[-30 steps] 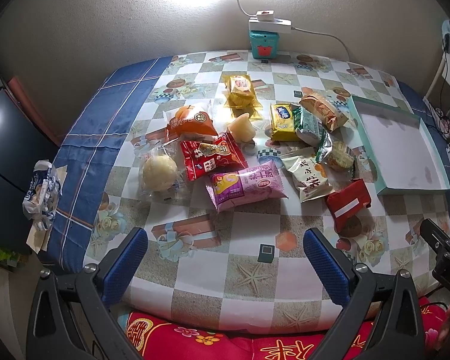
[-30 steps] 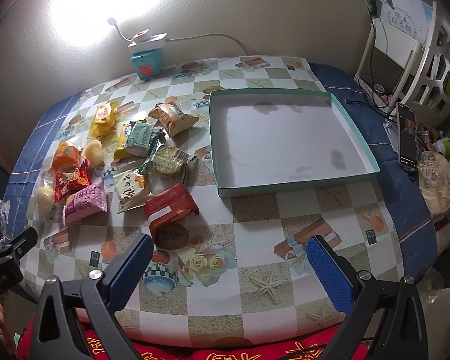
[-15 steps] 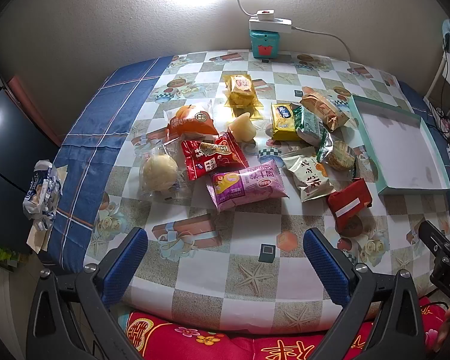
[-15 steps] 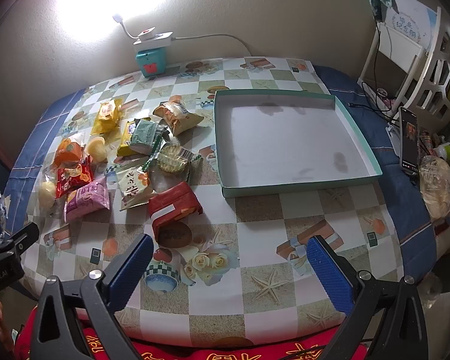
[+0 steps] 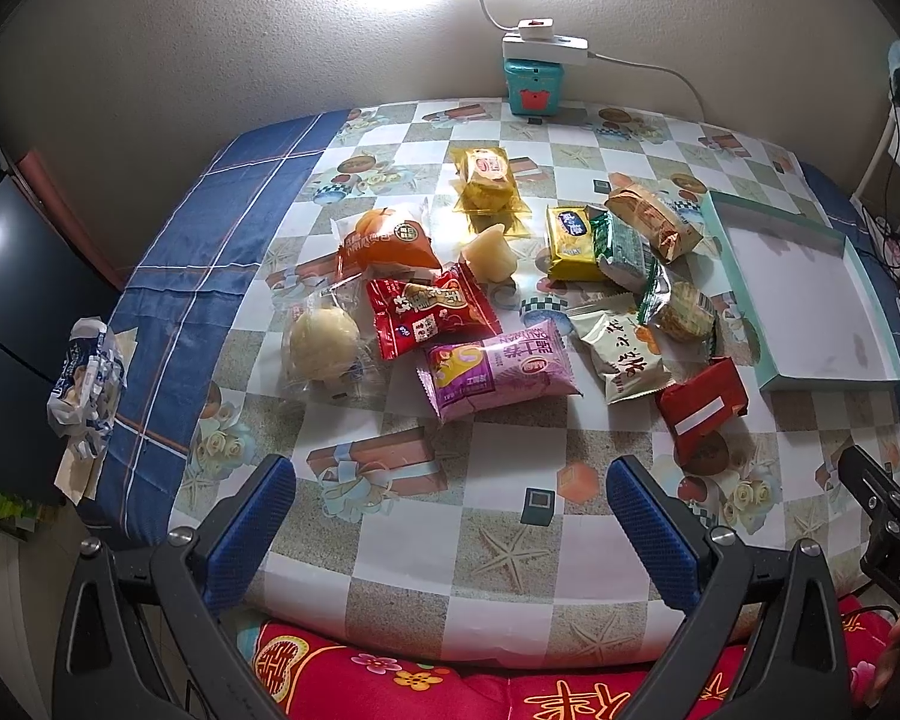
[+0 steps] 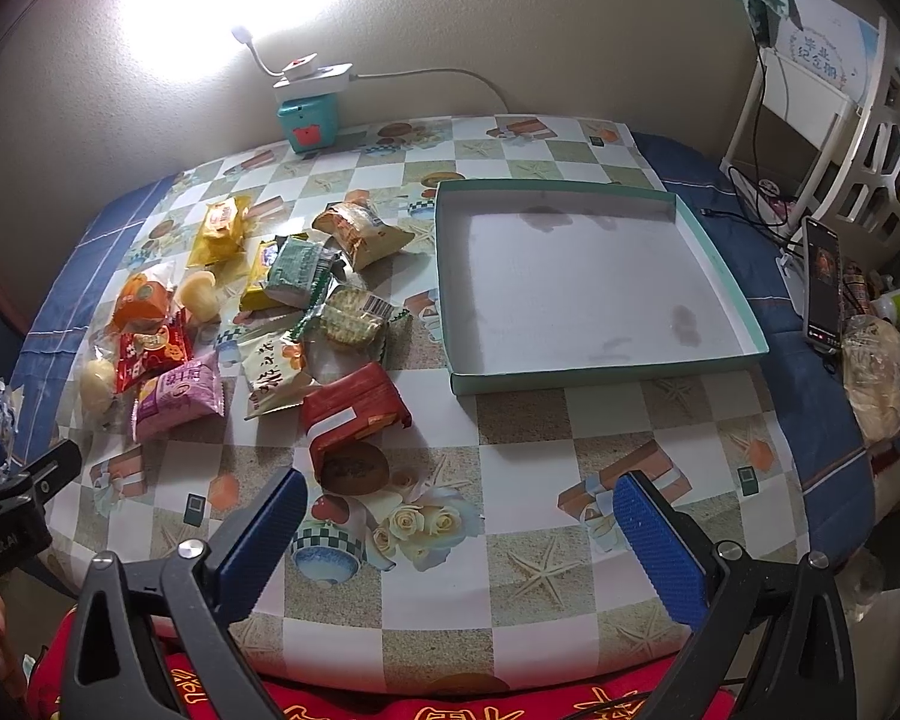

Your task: Organize snacks

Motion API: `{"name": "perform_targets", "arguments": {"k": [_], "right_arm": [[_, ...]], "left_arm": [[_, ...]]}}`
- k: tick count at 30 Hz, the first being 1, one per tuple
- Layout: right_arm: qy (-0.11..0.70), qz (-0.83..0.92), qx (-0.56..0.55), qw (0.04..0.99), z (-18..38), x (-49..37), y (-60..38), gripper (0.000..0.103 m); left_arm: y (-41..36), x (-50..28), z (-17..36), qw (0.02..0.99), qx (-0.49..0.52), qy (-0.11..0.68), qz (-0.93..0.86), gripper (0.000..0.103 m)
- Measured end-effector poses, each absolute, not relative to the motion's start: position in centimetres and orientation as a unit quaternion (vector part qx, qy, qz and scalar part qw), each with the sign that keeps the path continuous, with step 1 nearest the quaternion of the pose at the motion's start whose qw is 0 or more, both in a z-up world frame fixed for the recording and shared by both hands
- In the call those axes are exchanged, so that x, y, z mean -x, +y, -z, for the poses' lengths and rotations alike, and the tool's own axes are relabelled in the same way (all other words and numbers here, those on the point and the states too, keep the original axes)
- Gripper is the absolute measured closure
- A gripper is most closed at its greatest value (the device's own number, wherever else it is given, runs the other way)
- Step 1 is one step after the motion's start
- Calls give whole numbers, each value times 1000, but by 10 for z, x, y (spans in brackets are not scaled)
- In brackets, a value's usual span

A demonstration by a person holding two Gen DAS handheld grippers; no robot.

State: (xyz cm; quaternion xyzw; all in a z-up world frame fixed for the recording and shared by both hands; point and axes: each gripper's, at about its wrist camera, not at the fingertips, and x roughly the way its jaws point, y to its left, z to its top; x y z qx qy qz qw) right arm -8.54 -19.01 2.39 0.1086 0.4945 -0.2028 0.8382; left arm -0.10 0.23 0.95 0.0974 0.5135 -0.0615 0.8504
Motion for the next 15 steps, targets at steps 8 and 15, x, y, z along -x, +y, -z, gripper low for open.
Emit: {"name": "perform_targets", "arguments": {"k": [8,15], "right_arm": [[495,202,-109,838,-24,86,-190,0],[495,202,-109,838,-24,86,-191,0]], "left_arm": [[4,0,-9,850,-97,514,61,0],[4,0,-9,850,-97,514,61,0]]}}
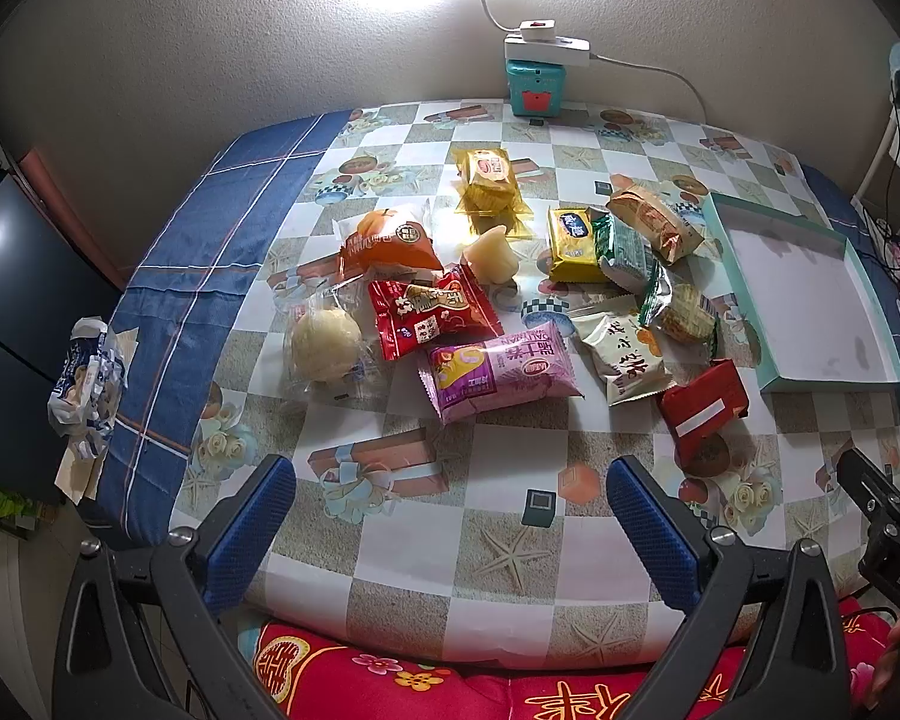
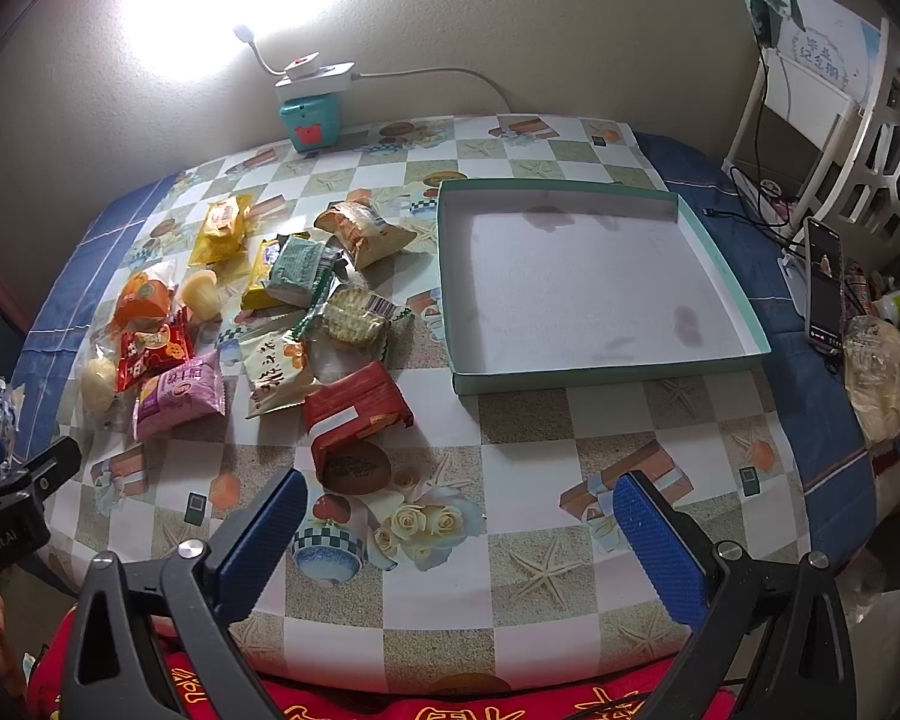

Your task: Organize snacks

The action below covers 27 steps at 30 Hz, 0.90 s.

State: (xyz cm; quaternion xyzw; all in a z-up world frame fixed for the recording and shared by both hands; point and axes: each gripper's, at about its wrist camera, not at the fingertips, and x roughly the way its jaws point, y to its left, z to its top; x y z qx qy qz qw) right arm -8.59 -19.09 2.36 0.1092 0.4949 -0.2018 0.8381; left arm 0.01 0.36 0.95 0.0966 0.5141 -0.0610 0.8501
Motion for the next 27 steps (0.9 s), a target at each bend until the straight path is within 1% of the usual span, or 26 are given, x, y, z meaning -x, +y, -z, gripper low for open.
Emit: {"name": "perform_targets", "arguments": {"k": [10,16,18,22,27], "right_arm": [[496,202,-109,837,-23,85,-190,0],[494,191,-105,842,-39,72,-189,0],[493,175,-104,846,-47,62,-189,0],[517,147,-115,835,-50,31,-193,0],[557,127,-140,809,-35,-8,-195,0]], "left_arm": [[3,-3,-15,855,-96,504,72,0],[19,-25,-29,862,-17,497,95,0],[24,-35,-34,865,-5,495,84,0],[24,-58,-34,863,-8,501,64,0],[24,-85,-24,854,25,515,64,0]]}}
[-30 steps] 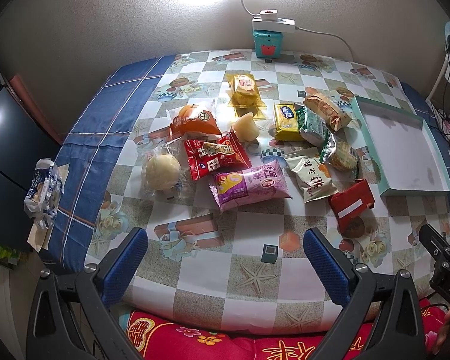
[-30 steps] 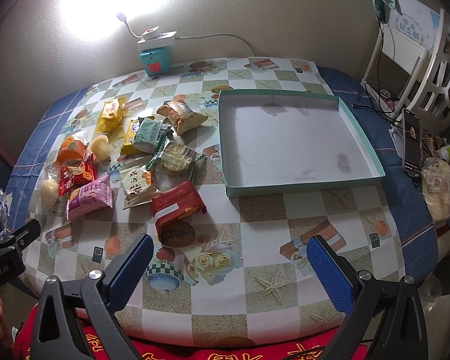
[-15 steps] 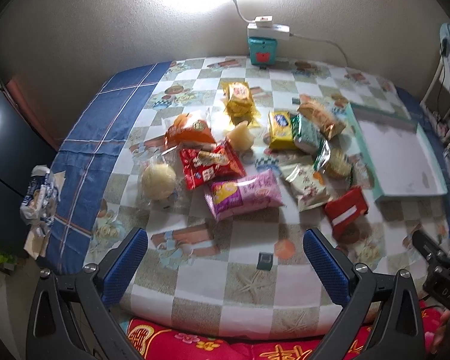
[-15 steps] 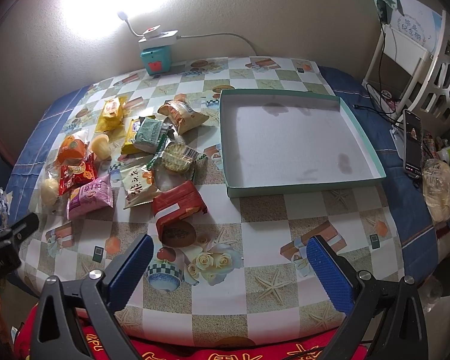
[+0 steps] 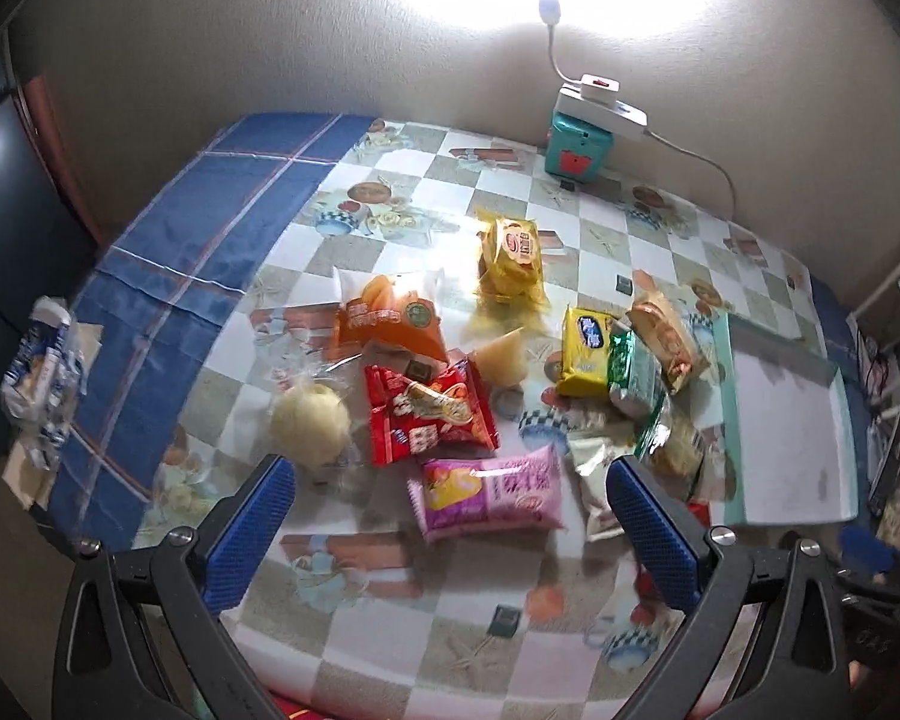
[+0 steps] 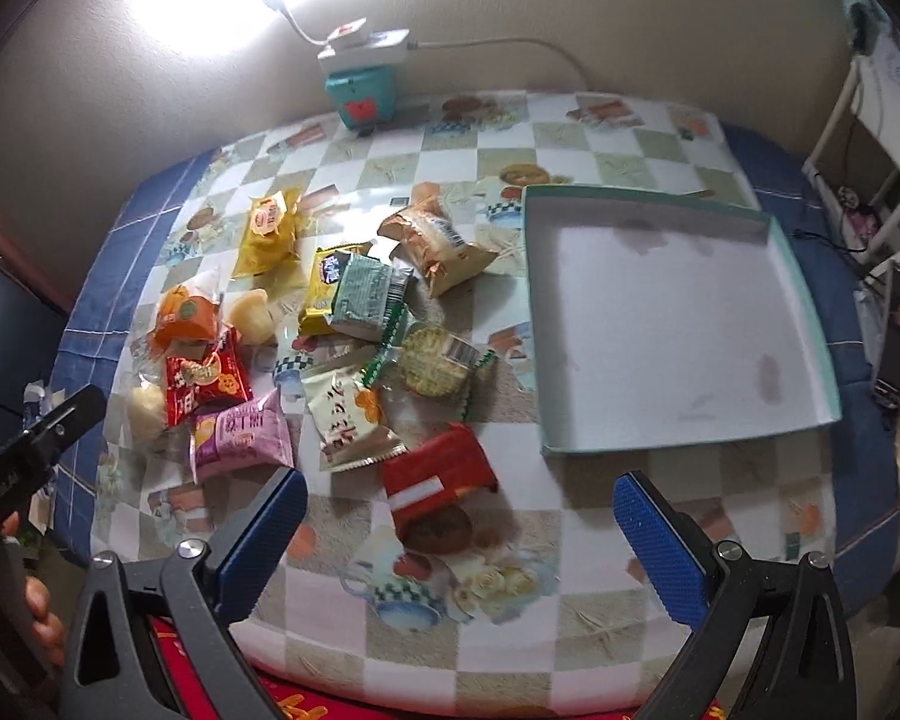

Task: Organize snacks
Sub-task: 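Grasp pink Swiss roll pack with left tool while right tool grasps red box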

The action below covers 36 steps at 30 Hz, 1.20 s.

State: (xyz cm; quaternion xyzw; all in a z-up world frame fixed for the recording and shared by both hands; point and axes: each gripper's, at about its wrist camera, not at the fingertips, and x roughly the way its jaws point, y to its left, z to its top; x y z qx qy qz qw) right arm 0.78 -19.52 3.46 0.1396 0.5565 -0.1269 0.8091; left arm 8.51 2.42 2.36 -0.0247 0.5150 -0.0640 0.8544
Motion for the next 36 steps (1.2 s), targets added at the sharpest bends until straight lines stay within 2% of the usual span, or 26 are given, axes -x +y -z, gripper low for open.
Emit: {"name": "perform_targets", "arguments": {"k": [6,16,21,33,36], "right_arm": [[588,127,-147,785,-4,-38,-192,0],[632,95,-142,756,48,-43,-186,0],[644,87,-120,751,64,-47,-177,0],[677,85,-111,723,104,-48,-175,1],[678,85,-111,721,106,-45,-180,6]], "left_arm": [[13,-111,6,830,32,556,32,0],[3,-123,63,788,71,611,32,0],[-7,-126,90,764,50,642,33,0],[-30,-129,117,754,16,657,16,0],[-30,-129,125,750,26,661,16,0]]}}
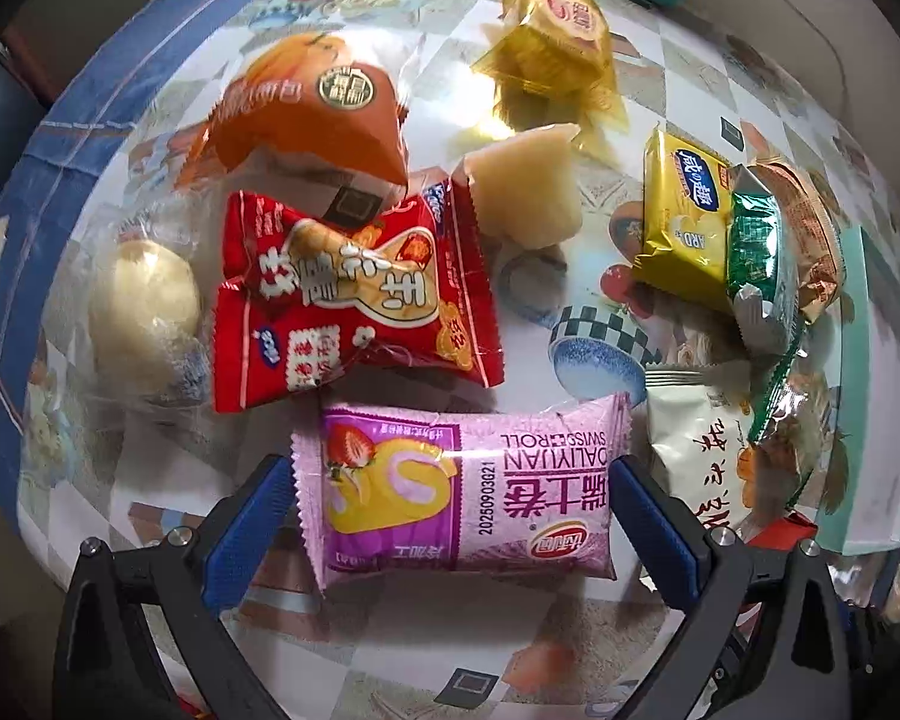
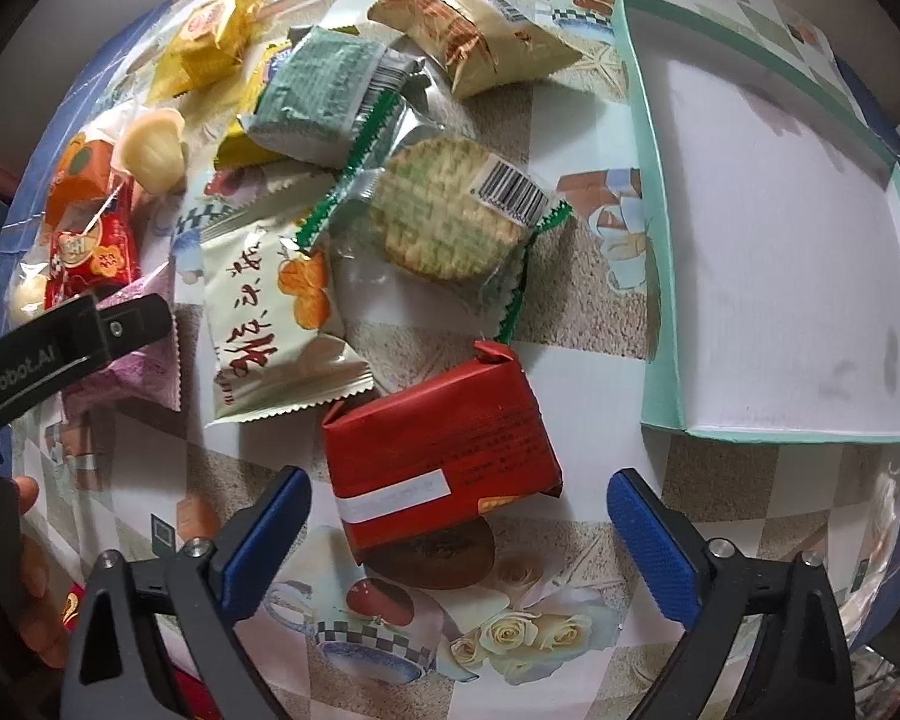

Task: Organize snacks
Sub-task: 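Grasp pink Swiss roll pack with left tool while right tool grasps red box, then carry pink pack with left tool while right tool carries red box into white tray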

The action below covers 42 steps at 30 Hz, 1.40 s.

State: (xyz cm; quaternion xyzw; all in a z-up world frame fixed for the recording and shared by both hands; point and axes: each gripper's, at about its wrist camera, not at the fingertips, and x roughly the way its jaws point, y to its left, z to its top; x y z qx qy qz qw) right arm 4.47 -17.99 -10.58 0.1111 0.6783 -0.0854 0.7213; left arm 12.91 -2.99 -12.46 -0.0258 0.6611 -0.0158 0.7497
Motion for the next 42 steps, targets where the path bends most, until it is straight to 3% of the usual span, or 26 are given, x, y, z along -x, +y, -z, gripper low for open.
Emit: {"name": "perform_targets", "arguments": {"k": [5,7,13,24,29,42], "right_arm": [[680,79,-110,721,111,-49,-176,19],[681,77,-113,720,110,-49,-173,22],[679,85,-115,720,109,-50,-176,23],[677,91,-74,726,112,-52,-168,22],[673,94,-74,730,109,-51,-166,28],[673,92,-88,729,107,-49,-174,30]], "left_arm": [[-31,-127,128,751,30,660,16,2],[-22,-132,126,748,37,662,24,8],[-27,-126,118,750,32,660,31,14],[-49,-119,119,749,16,661,30,14],[-56,-115,124,752,-3,659,29,14],[-48,-118,119,751,13,659,46,22]]}}
